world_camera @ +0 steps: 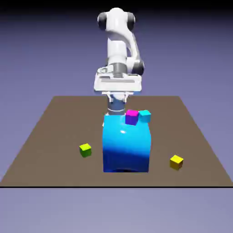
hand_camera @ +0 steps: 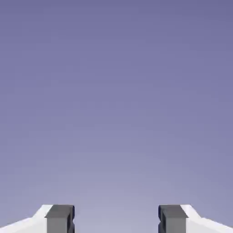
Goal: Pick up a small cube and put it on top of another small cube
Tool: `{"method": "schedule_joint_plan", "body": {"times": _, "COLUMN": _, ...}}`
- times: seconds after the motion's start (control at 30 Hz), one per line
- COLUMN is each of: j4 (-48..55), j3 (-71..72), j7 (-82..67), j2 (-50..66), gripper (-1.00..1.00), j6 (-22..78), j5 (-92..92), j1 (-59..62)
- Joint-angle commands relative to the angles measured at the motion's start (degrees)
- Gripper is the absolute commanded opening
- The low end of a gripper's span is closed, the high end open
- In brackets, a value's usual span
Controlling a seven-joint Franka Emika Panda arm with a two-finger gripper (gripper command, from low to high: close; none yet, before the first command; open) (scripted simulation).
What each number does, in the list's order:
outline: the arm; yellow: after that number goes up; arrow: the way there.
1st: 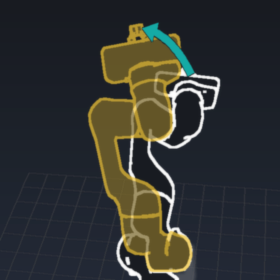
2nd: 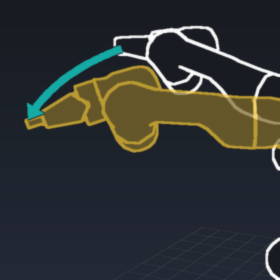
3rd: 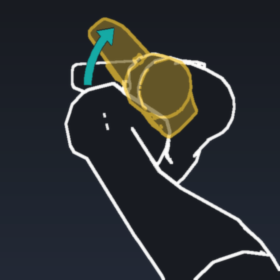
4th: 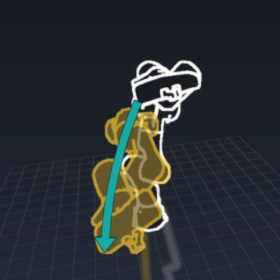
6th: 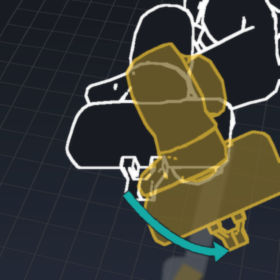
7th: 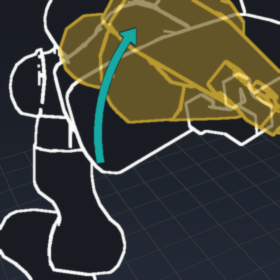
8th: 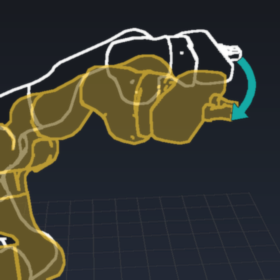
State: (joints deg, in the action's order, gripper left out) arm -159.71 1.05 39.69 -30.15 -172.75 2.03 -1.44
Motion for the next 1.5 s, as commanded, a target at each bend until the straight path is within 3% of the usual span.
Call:
{"method": "schedule_joint_plan", "body": {"times": 0.0, "j4": 1.1, "j3": 0.9, "j7": -2.3, "j2": 2.1, "gripper": 0.00, "j6": 1.0, "j5": 1.7, "j1": -0.6}}
{"method": "schedule_joint_plan", "body": {"times": 0.77, "j4": 25.7, "j3": 20.9, "j7": -55.0, "j2": 49.8, "gripper": 0.00, "j6": 25.0, "j5": 40.4, "j1": -14.9}}
{"method": "schedule_joint_plan", "body": {"times": 1.0, "j4": 30.0, "j3": 14.3, "j7": -48.1, "j2": 60.9, "gripper": 0.00, "j6": 20.1, "j5": 51.2, "j1": -18.9}}
{"method": "schedule_joint_plan", "body": {"times": 1.03, "j4": 30.0, "j3": 14.3, "j7": -48.1, "j2": 60.9, "gripper": -1.00, "j6": 20.1, "j5": 51.2, "j1": -18.9}}
{"method": "schedule_joint_plan", "body": {"times": 1.23, "j4": 26.1, "j3": 21.2, "j7": -55.8, "j2": 50.5, "gripper": -1.00, "j6": 25.4, "j5": 40.9, "j1": -15.1}}
{"method": "schedule_joint_plan", "body": {"times": 1.47, "j4": 30.8, "j3": 22.9, "j7": -54.0, "j2": 42.3, "gripper": -1.00, "j6": 28.3, "j5": 32.7, "j1": -1.3}}
